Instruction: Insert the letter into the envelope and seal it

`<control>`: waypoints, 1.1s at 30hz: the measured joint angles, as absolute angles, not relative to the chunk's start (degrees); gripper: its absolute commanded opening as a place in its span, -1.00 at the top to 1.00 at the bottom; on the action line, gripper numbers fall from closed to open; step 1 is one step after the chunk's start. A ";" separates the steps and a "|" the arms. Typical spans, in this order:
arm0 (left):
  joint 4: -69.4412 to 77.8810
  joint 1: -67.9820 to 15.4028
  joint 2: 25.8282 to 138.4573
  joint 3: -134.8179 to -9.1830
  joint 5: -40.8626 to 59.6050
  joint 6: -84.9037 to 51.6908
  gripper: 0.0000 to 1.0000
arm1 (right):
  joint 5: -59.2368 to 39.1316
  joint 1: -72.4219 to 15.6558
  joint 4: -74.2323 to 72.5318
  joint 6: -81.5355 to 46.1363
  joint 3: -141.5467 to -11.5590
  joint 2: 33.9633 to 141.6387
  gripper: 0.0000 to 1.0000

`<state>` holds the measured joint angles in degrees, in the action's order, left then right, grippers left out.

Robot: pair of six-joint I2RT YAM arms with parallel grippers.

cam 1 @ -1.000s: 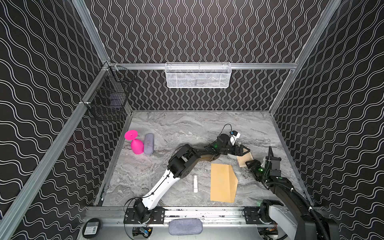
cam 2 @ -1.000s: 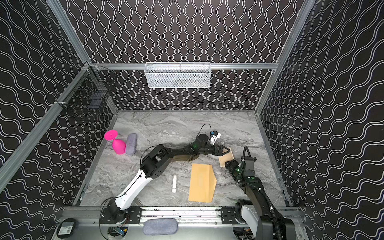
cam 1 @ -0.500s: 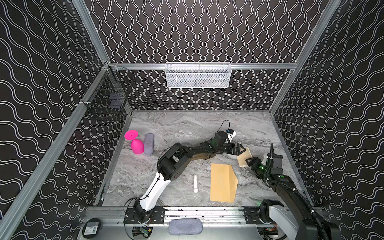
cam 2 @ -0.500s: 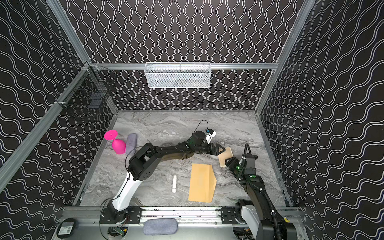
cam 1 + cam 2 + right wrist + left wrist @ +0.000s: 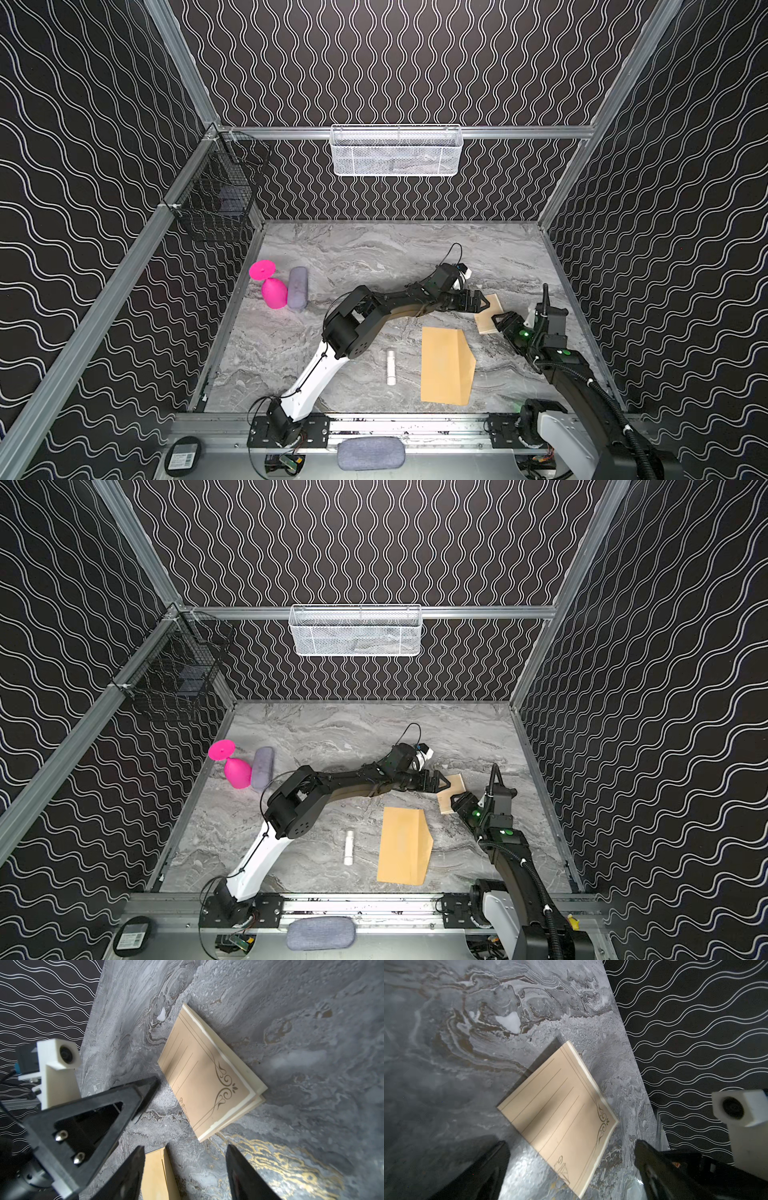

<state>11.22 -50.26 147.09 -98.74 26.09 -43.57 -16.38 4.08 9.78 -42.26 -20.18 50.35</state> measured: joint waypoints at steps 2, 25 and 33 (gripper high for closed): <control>12.88 -50.26 148.07 -99.31 26.48 -43.75 -0.97 | -16.38 4.08 10.00 -42.19 -19.92 49.65 -0.29; 20.10 -50.26 152.73 -103.02 29.23 -46.81 -0.97 | -17.47 4.01 12.21 -39.86 -17.47 46.96 -0.29; 20.93 -50.09 149.49 -97.93 29.32 -47.22 -0.93 | -18.02 4.01 15.64 -37.65 -19.40 46.46 -0.22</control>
<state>20.93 -50.09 149.49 -97.93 29.32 -47.22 -18.02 4.01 15.64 -37.65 -19.40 46.46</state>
